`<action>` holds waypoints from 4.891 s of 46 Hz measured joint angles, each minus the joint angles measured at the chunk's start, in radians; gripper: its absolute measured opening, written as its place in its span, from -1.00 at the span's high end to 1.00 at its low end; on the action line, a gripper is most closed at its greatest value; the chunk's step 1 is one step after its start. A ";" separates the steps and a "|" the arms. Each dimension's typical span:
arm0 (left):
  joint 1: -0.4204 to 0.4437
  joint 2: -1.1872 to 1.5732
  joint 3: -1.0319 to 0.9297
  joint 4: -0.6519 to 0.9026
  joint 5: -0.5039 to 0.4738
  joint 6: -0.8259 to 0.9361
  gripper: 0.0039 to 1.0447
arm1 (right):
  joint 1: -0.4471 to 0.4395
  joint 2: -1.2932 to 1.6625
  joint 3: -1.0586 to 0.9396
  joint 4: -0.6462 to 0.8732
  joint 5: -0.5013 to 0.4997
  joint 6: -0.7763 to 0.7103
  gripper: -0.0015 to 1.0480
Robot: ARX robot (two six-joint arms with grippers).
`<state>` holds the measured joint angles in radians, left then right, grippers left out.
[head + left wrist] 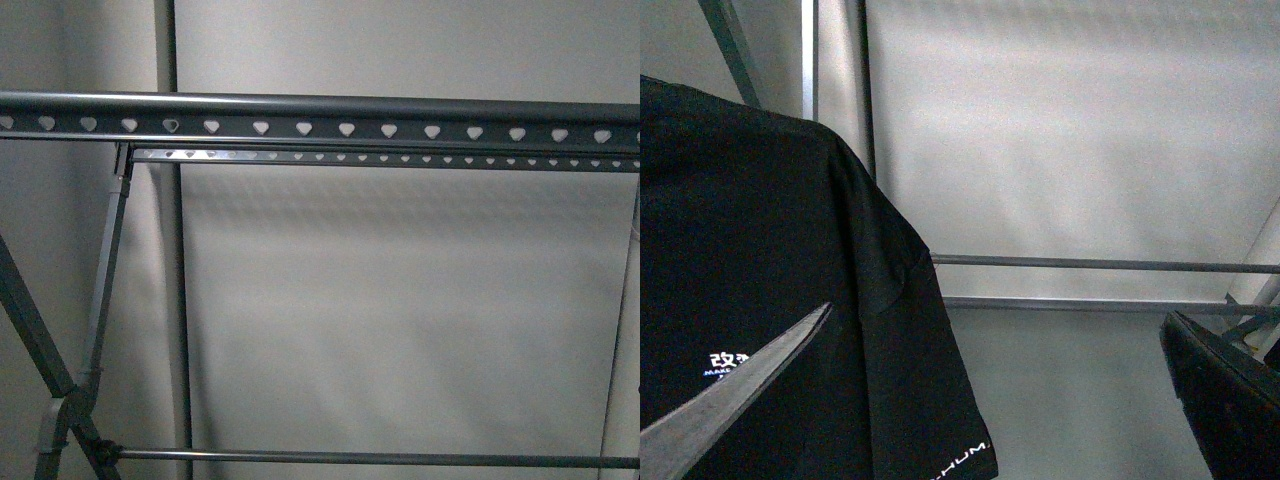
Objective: Hang clothes on hanger
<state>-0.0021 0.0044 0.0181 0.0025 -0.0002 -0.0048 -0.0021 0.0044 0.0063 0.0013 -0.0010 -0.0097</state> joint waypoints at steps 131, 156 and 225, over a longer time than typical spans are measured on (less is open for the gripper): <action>-0.010 1.130 0.757 -0.291 0.651 0.305 0.93 | 0.000 0.000 0.000 0.000 0.000 0.000 -0.86; -0.158 1.421 1.113 -0.478 0.795 1.004 0.93 | 0.000 0.000 0.000 0.000 0.000 0.000 -0.86; -0.154 1.427 1.114 -0.478 0.778 1.039 0.93 | -0.136 1.458 0.981 -0.208 -0.643 -1.318 -0.37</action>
<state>-0.1562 1.4319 1.1316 -0.4759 0.7780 1.0344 -0.1383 1.4628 0.9871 -0.2062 -0.6441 -1.3273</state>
